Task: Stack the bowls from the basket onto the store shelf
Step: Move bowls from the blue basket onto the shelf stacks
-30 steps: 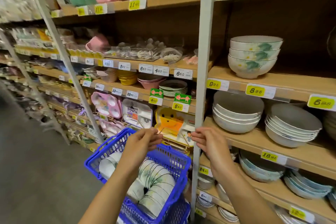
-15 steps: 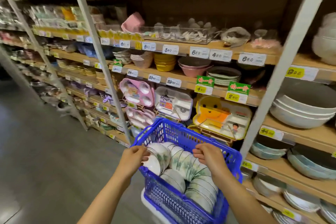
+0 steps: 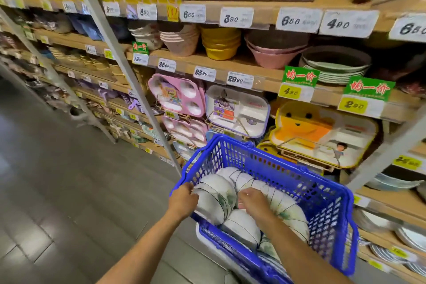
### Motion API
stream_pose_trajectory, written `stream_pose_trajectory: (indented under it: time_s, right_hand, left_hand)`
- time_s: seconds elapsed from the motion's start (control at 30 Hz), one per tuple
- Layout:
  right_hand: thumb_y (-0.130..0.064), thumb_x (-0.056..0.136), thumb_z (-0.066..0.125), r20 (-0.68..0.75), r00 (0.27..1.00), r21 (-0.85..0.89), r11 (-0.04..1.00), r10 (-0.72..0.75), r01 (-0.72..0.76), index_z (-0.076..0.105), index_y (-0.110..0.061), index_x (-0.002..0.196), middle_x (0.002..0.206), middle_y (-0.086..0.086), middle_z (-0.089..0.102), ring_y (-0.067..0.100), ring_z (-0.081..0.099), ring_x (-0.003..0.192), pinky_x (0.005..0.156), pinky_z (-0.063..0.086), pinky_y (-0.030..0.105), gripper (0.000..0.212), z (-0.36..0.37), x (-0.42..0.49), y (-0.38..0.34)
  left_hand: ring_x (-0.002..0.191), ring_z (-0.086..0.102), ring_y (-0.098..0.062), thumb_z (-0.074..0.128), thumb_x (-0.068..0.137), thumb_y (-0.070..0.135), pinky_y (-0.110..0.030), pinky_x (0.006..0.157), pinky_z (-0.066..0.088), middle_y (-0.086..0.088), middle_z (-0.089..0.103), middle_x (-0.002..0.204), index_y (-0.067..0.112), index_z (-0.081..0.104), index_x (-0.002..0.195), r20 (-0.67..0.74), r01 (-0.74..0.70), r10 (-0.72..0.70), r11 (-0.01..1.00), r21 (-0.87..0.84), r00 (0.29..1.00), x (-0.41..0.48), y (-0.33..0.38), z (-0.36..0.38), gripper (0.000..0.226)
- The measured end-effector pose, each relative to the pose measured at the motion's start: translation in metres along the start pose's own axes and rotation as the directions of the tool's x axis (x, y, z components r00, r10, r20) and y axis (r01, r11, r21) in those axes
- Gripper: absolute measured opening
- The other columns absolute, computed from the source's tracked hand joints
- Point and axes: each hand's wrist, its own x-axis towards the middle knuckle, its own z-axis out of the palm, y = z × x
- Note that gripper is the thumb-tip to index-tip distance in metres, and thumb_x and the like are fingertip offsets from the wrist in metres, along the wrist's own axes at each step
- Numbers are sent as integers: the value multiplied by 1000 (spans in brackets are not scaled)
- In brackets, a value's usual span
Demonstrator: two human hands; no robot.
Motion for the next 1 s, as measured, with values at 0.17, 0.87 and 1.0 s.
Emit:
stream_pose_trajectory:
  time_s: [0.17,0.87,1.0]
  right_hand:
    - [-18,93,56,26,998,-107,993,59,-56,56,-12,108,89,9,63,21,57,79,72,48,34,16,16,45,-3]
    - [-24,105,34,71,934,337,872,351,-354,56,-3,130,136,17,55,30,48,129,100,38,25,40,69,116,2]
    - [-34,100,47,1,913,464,808,408,-362,58,-4,128,128,17,60,32,56,121,105,43,45,43,74,110,6]
  left_hand:
    - [116,56,-30,51,89,11,-31,92,41,-14,60,125,6,53,125,139,-125,95,967,223,986,50,-1,20,37]
    - [143,23,-35,29,92,66,-47,113,20,-11,27,156,21,29,148,571,-195,-93,885,423,815,149,51,70,72]
    - [142,19,-31,22,95,60,-50,115,14,-11,26,155,18,25,149,524,-227,-18,888,400,851,144,39,82,69]
